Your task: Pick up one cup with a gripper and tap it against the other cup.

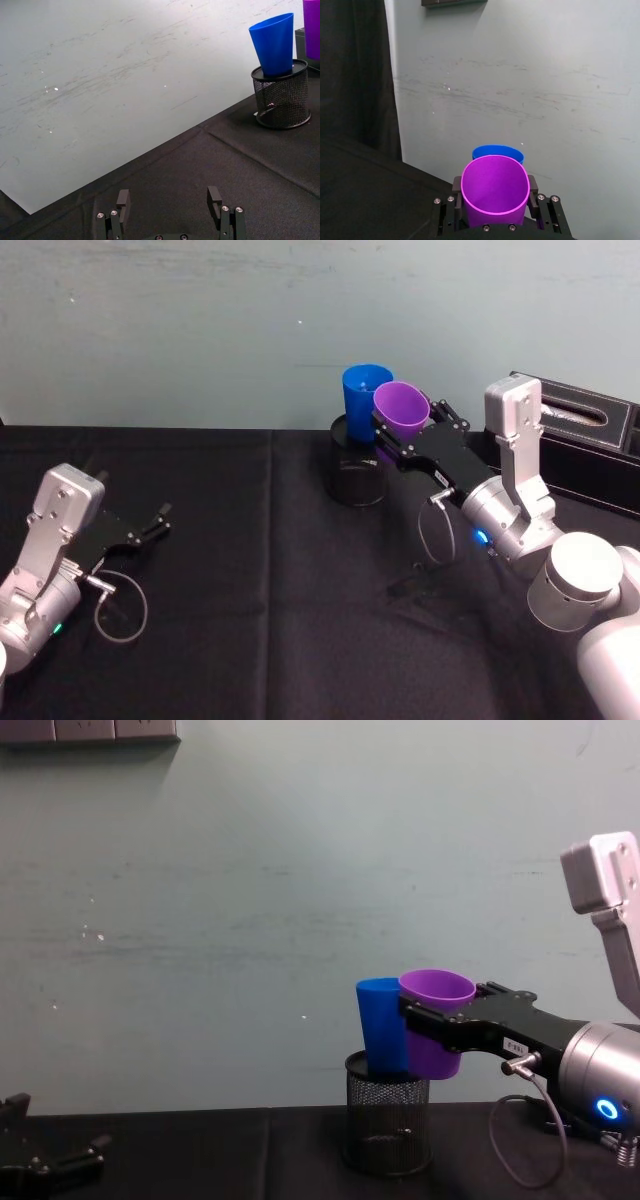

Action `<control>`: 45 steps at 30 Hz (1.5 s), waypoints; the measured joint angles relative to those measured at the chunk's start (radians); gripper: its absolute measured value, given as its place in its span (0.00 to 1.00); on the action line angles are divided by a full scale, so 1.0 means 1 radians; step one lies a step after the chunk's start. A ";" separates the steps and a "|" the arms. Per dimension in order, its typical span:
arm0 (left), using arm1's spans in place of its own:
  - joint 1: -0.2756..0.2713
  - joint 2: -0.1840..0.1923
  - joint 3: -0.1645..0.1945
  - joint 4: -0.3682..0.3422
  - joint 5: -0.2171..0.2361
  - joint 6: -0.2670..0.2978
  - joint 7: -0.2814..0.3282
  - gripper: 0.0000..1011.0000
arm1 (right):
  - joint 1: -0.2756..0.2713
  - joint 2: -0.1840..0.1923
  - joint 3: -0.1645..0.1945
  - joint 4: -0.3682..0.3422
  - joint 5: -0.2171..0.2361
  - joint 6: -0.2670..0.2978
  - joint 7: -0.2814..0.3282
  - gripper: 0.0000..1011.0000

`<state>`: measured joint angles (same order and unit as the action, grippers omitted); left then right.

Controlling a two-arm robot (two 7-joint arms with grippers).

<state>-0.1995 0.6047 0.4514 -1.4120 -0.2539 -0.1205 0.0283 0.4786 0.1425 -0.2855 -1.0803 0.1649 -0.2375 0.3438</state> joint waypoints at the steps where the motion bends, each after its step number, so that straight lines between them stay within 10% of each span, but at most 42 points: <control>1: 0.000 0.000 0.000 0.000 0.000 0.000 0.000 1.00 | 0.000 0.000 0.000 0.000 0.000 0.000 0.000 0.73; 45: 0.000 0.000 0.000 0.000 0.000 0.000 0.000 1.00 | 0.086 -0.027 -0.004 0.133 -0.006 -0.046 0.024 0.73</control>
<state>-0.1995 0.6047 0.4514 -1.4120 -0.2539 -0.1205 0.0283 0.5643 0.1151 -0.2898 -0.9476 0.1591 -0.2838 0.3676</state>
